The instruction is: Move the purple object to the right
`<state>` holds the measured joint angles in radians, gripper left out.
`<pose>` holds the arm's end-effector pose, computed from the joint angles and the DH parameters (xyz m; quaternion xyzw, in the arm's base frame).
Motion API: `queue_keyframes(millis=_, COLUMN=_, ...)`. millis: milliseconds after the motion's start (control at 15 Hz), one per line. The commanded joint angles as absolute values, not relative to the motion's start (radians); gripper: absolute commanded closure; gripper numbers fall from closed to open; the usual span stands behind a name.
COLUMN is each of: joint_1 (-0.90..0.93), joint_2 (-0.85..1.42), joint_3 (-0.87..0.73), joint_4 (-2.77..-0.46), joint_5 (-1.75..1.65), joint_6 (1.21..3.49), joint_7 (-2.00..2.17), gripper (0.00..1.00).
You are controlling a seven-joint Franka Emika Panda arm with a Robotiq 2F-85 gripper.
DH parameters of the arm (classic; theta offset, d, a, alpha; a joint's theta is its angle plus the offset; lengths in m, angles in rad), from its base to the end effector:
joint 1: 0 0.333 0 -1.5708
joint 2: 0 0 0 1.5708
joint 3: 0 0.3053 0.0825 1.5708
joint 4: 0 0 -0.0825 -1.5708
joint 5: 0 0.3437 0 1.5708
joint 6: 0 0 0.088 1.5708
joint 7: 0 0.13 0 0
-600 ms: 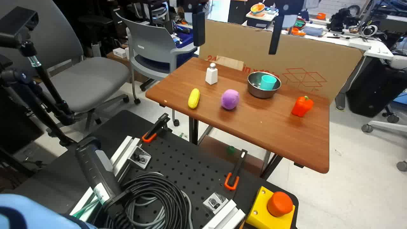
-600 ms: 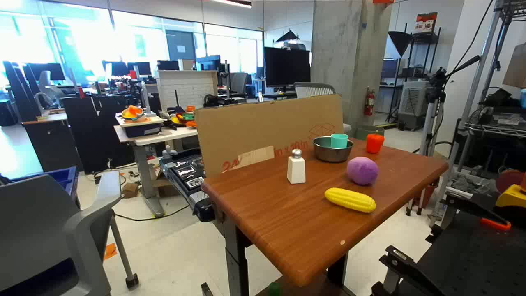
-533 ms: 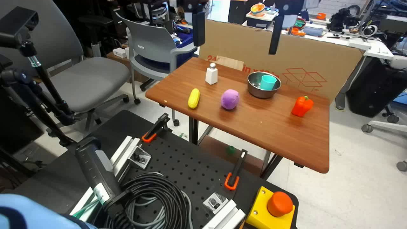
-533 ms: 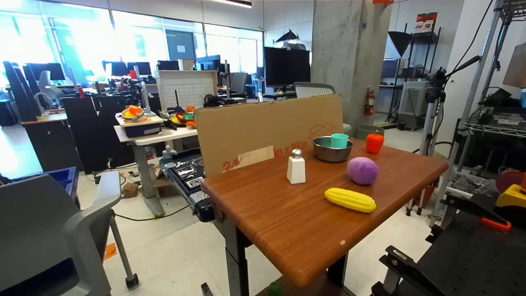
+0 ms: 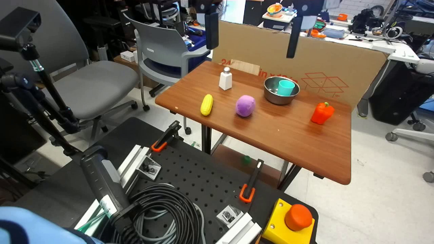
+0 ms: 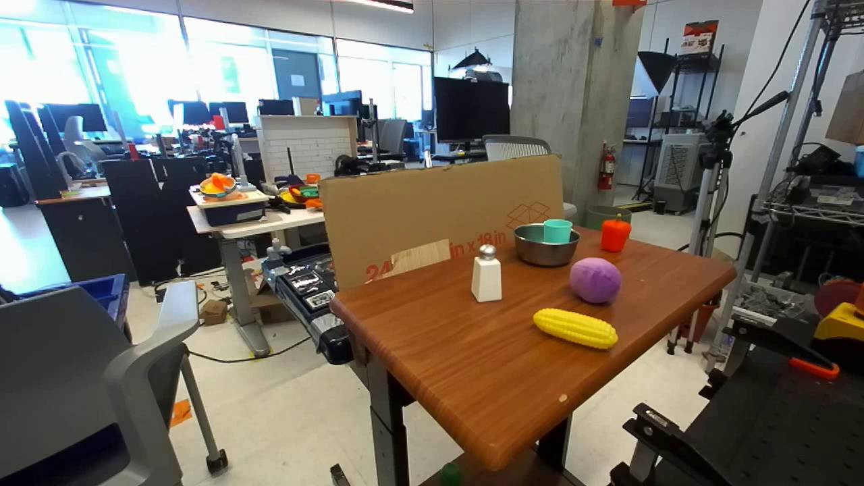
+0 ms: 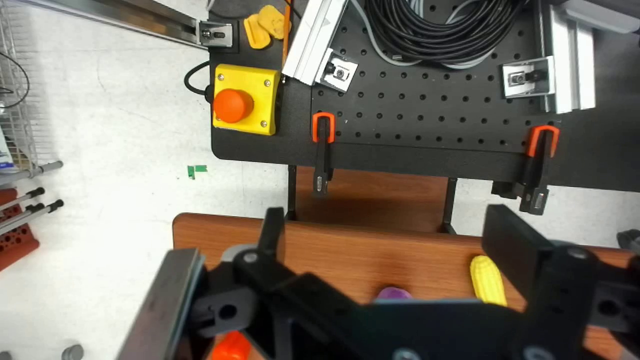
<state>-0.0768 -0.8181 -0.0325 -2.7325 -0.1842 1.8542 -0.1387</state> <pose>0.2623 -0.0468 0.4298 0.9955 0.0485 -0.0385 0.0716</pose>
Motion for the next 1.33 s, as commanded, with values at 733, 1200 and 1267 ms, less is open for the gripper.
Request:
queue_keyframes(millis=733, joint_1=-0.092, joint_2=-0.208, joint_3=-0.026, joint_4=-2.673, joint_5=-0.164, joint_6=2.563, joint_7=0.107, gripper=0.00)
queue_keyframes(millis=1200, joint_1=-0.046, joint_2=0.105, joint_3=-0.026, joint_4=-2.496, joint_5=-0.011, joint_6=2.658, joint_7=0.077, gripper=0.00)
queue_keyframes(millis=1267, joint_1=-0.043, joint_2=0.136, joint_3=-0.021, joint_4=-2.471, joint_5=0.020, joint_6=2.650, joint_7=0.067, gripper=0.00)
